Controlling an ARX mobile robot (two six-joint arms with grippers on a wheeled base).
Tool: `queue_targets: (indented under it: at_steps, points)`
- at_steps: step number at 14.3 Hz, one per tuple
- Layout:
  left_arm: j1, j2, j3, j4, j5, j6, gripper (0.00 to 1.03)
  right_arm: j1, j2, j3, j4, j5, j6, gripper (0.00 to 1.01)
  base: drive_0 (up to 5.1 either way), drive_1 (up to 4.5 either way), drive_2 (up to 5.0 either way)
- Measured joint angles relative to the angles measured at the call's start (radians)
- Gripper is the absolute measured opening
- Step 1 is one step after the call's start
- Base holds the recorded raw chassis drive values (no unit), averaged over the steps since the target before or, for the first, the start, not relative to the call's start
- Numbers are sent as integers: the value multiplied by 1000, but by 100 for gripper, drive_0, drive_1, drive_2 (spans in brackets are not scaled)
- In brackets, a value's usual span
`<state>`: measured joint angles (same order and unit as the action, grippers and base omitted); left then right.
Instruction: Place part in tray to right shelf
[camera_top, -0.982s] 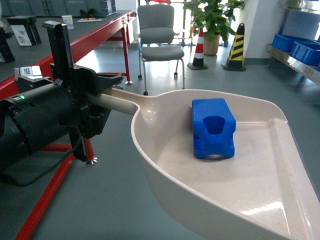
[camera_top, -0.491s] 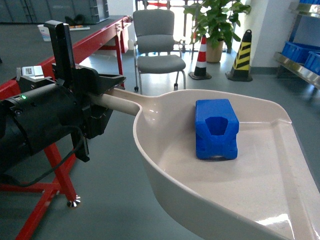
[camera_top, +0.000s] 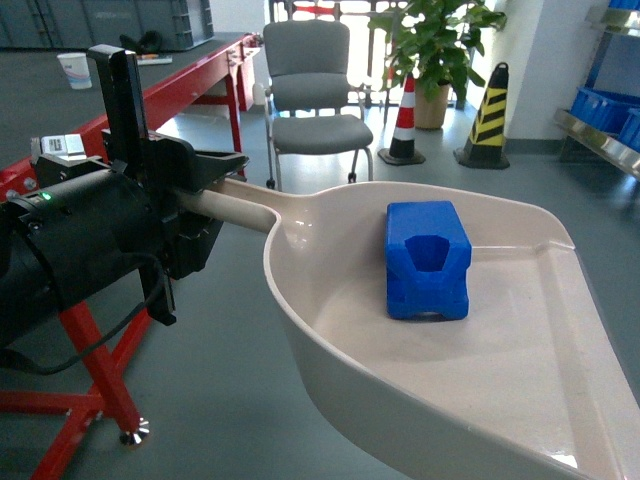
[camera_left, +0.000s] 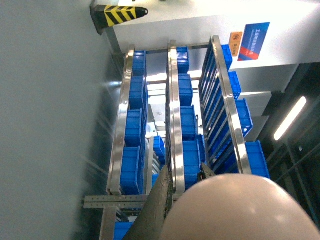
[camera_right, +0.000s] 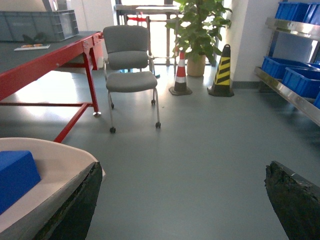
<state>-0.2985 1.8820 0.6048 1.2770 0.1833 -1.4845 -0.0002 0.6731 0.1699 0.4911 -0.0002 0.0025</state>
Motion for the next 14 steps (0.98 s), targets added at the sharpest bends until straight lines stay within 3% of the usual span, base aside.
queue_targets:
  at_steps: [14]
  points:
    - [1, -1, 2, 3, -4, 0, 12, 0, -1, 0, 3, 0, 0, 98, 1, 426, -424]
